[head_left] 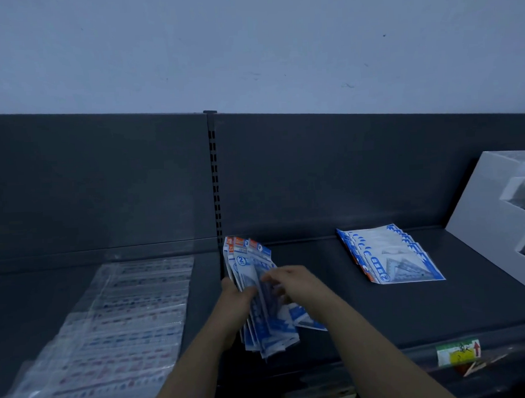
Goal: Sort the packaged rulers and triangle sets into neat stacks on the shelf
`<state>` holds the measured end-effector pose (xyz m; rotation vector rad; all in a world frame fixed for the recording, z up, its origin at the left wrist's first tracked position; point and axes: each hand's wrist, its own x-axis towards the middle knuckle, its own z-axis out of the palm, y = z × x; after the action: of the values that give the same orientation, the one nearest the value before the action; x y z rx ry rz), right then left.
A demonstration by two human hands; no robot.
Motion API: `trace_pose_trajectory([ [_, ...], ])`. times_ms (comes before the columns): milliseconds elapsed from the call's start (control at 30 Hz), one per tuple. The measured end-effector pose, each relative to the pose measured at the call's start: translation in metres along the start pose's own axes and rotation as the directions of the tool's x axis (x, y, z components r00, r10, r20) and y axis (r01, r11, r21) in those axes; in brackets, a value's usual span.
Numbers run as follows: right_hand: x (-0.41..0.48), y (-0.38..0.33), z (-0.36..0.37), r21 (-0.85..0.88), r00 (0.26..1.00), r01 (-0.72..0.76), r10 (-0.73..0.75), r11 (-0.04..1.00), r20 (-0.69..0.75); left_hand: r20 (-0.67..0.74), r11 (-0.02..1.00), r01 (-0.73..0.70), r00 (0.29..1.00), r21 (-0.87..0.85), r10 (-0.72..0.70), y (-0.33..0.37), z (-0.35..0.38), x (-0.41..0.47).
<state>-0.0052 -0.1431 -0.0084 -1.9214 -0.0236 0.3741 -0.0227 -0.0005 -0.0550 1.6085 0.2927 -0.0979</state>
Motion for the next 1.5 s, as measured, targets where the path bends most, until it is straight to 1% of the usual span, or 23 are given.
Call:
trace_pose_trajectory([
  [100,0.001,0.006,0.004,-0.067,1.000,-0.014,0.015,0.998,0.008,0.001,0.997,0.030,1.000,-0.073,-0.030,-0.004,-0.002,-0.002],
  [200,0.005,0.012,0.006,0.075,0.999,-0.032,0.030,0.997,0.026,0.005,0.998,0.006,1.000,-0.069,-0.006,-0.011,-0.009,0.002],
  [233,0.007,0.014,0.004,0.092,1.000,-0.016,0.016,0.996,0.002,-0.001,0.998,-0.001,1.000,-0.059,0.001,-0.013,-0.011,0.005],
  [267,0.009,0.015,0.001,0.047,0.999,0.006,-0.004,0.999,-0.054,-0.006,0.998,-0.006,1.000,-0.058,0.005,-0.015,-0.015,0.009],
  [333,0.017,0.018,-0.004,-0.171,0.977,0.033,-0.068,0.985,-0.204,-0.061,0.993,0.004,0.998,-0.122,-0.011,-0.013,-0.025,0.011],
  [367,0.022,0.021,-0.005,-0.288,0.966,0.012,-0.086,0.958,-0.245,-0.099,0.988,0.013,0.995,-0.151,-0.028,-0.013,-0.031,0.012],
  [433,0.029,0.026,-0.001,-0.498,0.971,-0.085,-0.040,0.863,-0.235,-0.153,0.986,0.020,0.987,-0.167,-0.046,-0.009,-0.044,0.009],
  [500,0.034,0.030,0.007,-0.588,0.976,-0.157,0.035,0.794,-0.213,-0.186,0.987,0.027,0.981,-0.159,-0.057,-0.009,-0.052,0.006],
  [600,0.042,0.035,0.009,-0.430,0.971,-0.168,0.074,0.887,-0.227,-0.202,0.984,0.048,0.976,-0.169,-0.082,-0.013,-0.058,0.004],
  [733,0.041,0.031,-0.007,-0.137,0.957,-0.035,-0.006,0.990,-0.289,-0.203,0.983,0.070,0.974,-0.169,-0.104,-0.019,-0.061,0.007],
  [833,0.033,0.017,-0.006,0.141,0.983,0.008,0.018,0.990,-0.182,-0.192,0.976,0.029,0.979,-0.217,-0.072,-0.016,-0.056,0.005],
  [900,0.027,0.010,0.008,0.185,0.994,-0.015,0.035,0.983,-0.106,-0.143,0.966,-0.023,0.990,-0.259,-0.015,-0.012,-0.049,0.003],
  [1000,0.027,0.005,0.032,0.134,0.999,-0.035,0.040,0.990,-0.036,-0.109,0.969,-0.062,0.993,-0.238,0.036,-0.010,-0.040,-0.001],
  [1067,0.030,0.008,0.035,0.090,0.998,-0.035,0.040,0.995,-0.056,-0.159,0.978,-0.055,0.987,-0.202,0.022,-0.016,-0.045,0.002],
  [1100,0.032,0.010,0.031,0.015,0.995,-0.023,0.024,1.000,-0.101,-0.176,0.980,-0.043,0.984,-0.195,0.008,-0.019,-0.049,0.002],
  [1133,0.034,0.013,0.027,-0.142,0.985,-0.017,-0.007,0.990,-0.173,-0.190,0.980,-0.025,0.982,-0.196,-0.013,-0.021,-0.055,0.002],
  [1200,0.036,0.020,0.023,-0.514,0.963,-0.066,-0.079,0.855,-0.257,-0.214,0.980,-0.003,0.976,-0.199,-0.041,-0.025,-0.066,0.001],
  [1267,0.040,0.022,0.027,-0.658,0.974,-0.128,-0.030,0.742,-0.224,-0.220,0.979,-0.003,0.974,-0.206,-0.043,-0.026,-0.073,-0.001],
  [1300,0.042,0.021,0.030,-0.645,0.979,-0.157,0.033,0.748,-0.200,-0.221,0.977,-0.003,0.974,-0.213,-0.045,-0.027,-0.075,-0.001],
  [1367,0.047,0.021,0.032,-0.553,0.978,-0.197,0.126,0.810,-0.164,-0.221,0.974,0.011,0.973,-0.225,-0.062,-0.027,-0.076,-0.004],
  [1400,0.048,0.021,0.031,-0.508,0.979,-0.192,0.125,0.840,-0.162,-0.221,0.972,0.021,0.972,-0.234,-0.075,-0.027,-0.076,-0.005],
  [1467,0.048,0.021,0.025,-0.416,0.980,-0.123,0.043,0.901,-0.195,-0.227,0.967,0.021,0.971,-0.253,-0.080,-0.026,-0.076,-0.005],
  [1500,0.048,0.021,0.021,-0.308,0.978,-0.073,0.008,0.949,-0.207,-0.229,0.965,0.017,0.970,-0.260,-0.079,-0.025,-0.076,-0.005],
])
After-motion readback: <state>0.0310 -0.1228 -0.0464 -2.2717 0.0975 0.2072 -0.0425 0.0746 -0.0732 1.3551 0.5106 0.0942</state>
